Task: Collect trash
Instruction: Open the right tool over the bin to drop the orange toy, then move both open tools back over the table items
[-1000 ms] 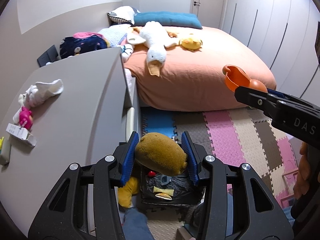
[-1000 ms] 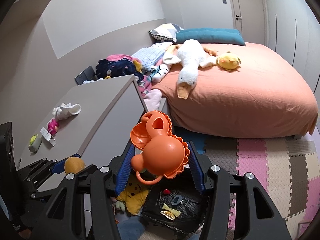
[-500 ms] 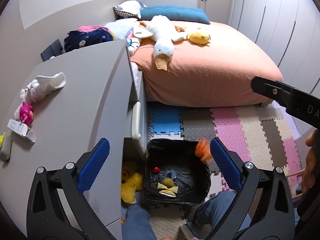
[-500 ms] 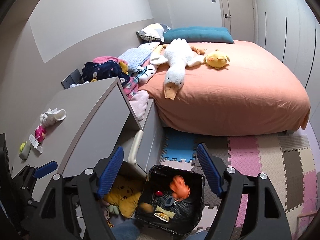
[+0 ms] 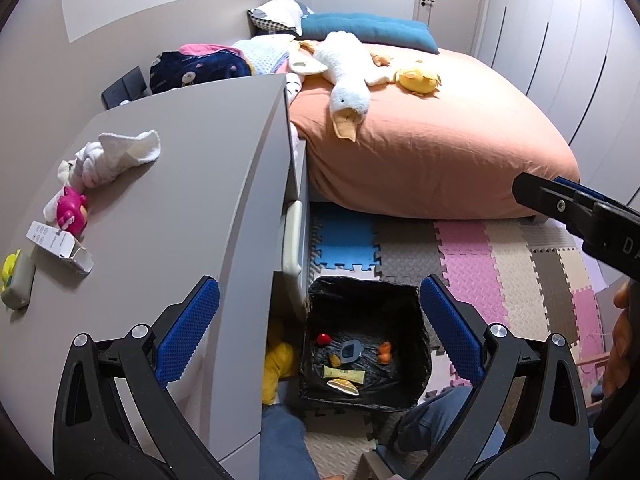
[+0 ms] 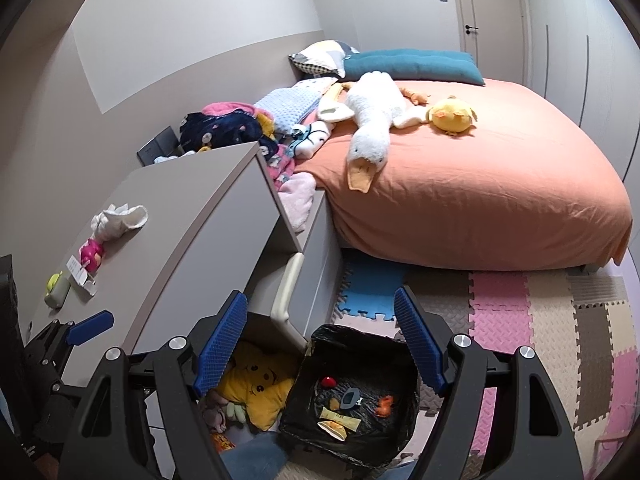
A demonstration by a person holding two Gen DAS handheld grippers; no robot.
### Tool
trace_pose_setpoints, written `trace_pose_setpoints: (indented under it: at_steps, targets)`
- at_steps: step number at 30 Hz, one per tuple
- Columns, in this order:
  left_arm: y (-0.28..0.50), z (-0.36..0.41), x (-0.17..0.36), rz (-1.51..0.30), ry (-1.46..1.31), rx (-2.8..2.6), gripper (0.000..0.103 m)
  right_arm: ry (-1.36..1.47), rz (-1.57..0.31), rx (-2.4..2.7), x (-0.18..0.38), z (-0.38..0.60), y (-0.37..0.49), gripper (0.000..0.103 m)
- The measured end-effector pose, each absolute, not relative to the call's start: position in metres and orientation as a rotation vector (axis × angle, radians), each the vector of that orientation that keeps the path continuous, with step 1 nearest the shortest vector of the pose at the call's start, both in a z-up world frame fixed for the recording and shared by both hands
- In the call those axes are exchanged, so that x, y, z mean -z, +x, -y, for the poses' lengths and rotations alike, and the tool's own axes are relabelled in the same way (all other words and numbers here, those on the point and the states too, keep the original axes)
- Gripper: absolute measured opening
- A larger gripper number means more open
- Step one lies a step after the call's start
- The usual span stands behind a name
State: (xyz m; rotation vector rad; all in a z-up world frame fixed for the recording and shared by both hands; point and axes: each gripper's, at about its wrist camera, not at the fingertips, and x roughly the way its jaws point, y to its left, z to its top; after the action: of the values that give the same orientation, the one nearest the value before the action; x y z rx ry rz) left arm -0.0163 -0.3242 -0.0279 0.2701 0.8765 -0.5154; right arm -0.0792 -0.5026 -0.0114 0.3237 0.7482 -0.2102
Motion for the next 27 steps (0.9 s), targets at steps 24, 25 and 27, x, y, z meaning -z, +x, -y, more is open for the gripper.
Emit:
trace_pose_setpoints:
  at_steps: [24, 25, 27]
  targets:
    - [0.009, 0.227, 0.017, -0.874, 0.207, 0.362, 0.097, 0.276, -0.750, 0.048, 0.004, 0.415, -0.033, 0.077]
    - [0.010, 0.224, 0.016, -0.874, 0.204, 0.357, 0.097, 0.275, -0.750, 0.043, 0.004, 0.412, -0.031, 0.077]
    - [0.012, 0.215, 0.015, -0.873, 0.189, 0.342, 0.097, 0.272, -0.751, 0.028, 0.003, 0.403, -0.026, 0.077]
